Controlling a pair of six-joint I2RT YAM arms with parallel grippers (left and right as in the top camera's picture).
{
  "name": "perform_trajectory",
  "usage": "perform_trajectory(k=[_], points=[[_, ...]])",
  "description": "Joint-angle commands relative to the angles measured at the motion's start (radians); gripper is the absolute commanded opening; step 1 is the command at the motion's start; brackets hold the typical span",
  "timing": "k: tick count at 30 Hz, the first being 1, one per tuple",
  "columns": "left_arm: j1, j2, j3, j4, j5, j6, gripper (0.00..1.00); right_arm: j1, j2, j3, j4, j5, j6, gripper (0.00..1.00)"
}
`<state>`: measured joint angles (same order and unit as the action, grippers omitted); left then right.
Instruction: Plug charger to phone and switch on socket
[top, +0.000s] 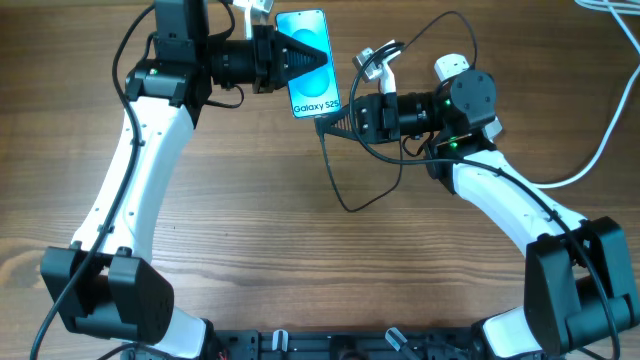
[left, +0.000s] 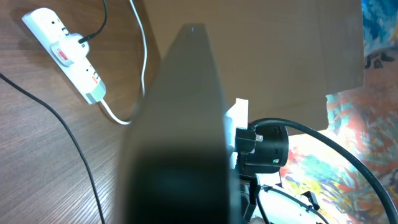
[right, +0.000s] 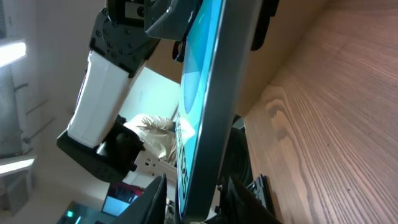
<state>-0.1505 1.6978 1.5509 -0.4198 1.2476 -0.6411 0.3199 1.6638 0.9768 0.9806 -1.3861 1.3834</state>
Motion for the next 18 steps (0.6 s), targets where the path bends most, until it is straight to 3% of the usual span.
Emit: perform_trajectory(k=[1,5,9,11,13,15,18], points=[[-0.003,-0.020,0.005,0.004,0.027,-0.026,0.04,0.002,-0.011,0.013,0.002,0.026,-0.015,0.34],[-0.003,-0.020,0.005,0.004,0.027,-0.048,0.04,0.002,-0.011,0.013,0.002,0.032,-0.015,0.31],[-0.003,-0.020,0.005,0.004,0.026,-0.101,0.04,0.002,-0.011,0.013,0.002,0.032,-0.016,0.15],[-0.003,-0.020,0.005,0.004,0.026,-0.101,0.04,0.002,-0.011,0.013,0.002,0.032,-0.016,0.11],[-0.003,-0.020,0.005,0.004,0.019,-0.101,0.04,0.002,-0.011,0.013,0.002,0.032,-0.015,0.14],[-0.003,-0.020,0.005,0.004,0.013,-0.100,0.04,0.002,-0.011,0.013,0.002,0.032,-0.015,0.35],[-0.003,-0.020,0.005,0.004,0.011,-0.101,0.04,0.002,-0.011,0.013,0.002,0.032,-0.014,0.32]])
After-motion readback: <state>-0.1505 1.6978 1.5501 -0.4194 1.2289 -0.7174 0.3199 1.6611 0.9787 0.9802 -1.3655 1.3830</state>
